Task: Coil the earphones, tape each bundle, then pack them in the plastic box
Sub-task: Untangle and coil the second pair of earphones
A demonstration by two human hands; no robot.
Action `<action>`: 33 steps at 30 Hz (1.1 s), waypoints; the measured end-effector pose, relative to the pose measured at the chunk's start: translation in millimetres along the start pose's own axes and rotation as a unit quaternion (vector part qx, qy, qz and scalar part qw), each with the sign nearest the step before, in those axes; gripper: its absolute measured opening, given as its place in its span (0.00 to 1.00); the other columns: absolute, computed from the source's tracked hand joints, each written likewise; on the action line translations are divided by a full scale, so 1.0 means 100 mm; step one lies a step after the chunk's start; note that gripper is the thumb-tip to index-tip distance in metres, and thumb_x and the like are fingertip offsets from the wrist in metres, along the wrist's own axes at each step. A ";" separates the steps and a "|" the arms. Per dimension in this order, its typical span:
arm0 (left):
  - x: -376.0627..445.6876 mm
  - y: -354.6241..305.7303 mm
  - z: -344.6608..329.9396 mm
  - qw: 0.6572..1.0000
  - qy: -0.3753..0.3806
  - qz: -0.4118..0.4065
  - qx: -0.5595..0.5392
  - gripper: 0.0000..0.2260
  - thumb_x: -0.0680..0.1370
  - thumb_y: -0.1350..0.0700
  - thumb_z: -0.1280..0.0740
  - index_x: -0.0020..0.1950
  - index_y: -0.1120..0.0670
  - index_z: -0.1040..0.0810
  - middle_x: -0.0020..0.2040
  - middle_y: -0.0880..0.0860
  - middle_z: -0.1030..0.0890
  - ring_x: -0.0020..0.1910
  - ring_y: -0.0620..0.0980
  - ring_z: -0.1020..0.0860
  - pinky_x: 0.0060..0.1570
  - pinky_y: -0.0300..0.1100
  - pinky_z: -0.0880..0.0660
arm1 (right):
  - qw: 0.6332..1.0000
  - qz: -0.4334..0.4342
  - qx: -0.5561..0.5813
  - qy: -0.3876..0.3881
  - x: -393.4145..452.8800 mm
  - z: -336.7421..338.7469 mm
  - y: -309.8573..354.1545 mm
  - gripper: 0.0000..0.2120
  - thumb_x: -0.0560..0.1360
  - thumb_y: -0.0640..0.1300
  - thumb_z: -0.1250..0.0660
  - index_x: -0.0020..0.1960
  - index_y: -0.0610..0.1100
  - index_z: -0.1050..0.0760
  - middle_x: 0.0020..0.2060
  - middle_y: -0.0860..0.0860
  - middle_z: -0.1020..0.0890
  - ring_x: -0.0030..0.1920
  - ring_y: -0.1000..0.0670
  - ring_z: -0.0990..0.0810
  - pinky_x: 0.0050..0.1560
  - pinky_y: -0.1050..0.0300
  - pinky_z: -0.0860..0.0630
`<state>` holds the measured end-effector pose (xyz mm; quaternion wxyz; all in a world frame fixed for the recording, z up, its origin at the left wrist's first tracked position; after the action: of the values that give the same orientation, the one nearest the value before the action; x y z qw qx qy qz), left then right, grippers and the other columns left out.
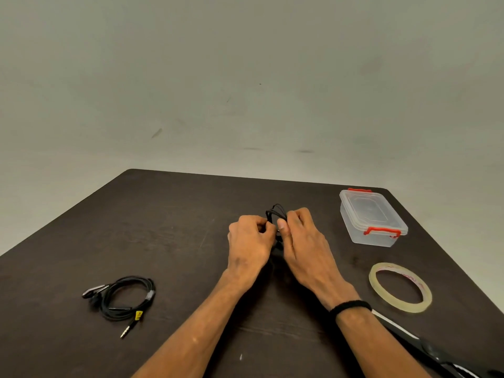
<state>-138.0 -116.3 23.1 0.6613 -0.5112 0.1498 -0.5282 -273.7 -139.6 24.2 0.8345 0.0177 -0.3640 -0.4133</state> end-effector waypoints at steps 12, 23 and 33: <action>0.15 -0.03 0.21 0.959 -0.009 -0.159 0.235 0.11 0.82 0.50 0.35 0.60 0.46 0.16 0.46 0.44 0.13 0.44 0.47 0.15 0.49 0.48 0.18 | 0.984 -0.169 -0.057 -0.018 0.03 0.07 -0.29 0.16 0.88 0.56 0.53 0.49 0.49 0.35 0.45 0.51 0.27 0.40 0.47 0.26 0.40 0.48 0.29; 0.20 0.03 0.15 0.998 0.003 -0.061 -0.014 0.08 0.82 0.53 0.31 0.58 0.47 0.14 0.50 0.42 0.17 0.43 0.39 0.18 0.46 0.28 0.23 | 0.949 -0.240 0.203 -0.007 0.06 0.08 -0.29 0.22 0.88 0.58 0.49 0.44 0.48 0.27 0.35 0.49 0.19 0.35 0.54 0.20 0.39 0.54 0.26; 0.15 0.07 -0.07 0.951 0.203 0.059 -0.224 0.14 0.80 0.57 0.27 0.65 0.49 0.19 0.50 0.51 0.13 0.31 0.47 0.18 0.33 0.39 0.20 | 0.917 -0.286 0.275 -0.041 0.08 0.11 -0.34 0.21 0.88 0.56 0.47 0.45 0.46 0.26 0.40 0.48 0.17 0.36 0.52 0.20 0.34 0.63 0.26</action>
<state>-133.5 -133.2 19.5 0.5154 -0.5186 0.4253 -0.5335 -300.6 -164.5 25.3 0.6271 0.3326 -0.4765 -0.5187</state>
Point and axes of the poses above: each hand's wrist, its own x-axis towards the middle knuckle, its own z-axis out of the back of the hand, y = z × x, the point moved 2 cm from there along x, towards the middle knuckle
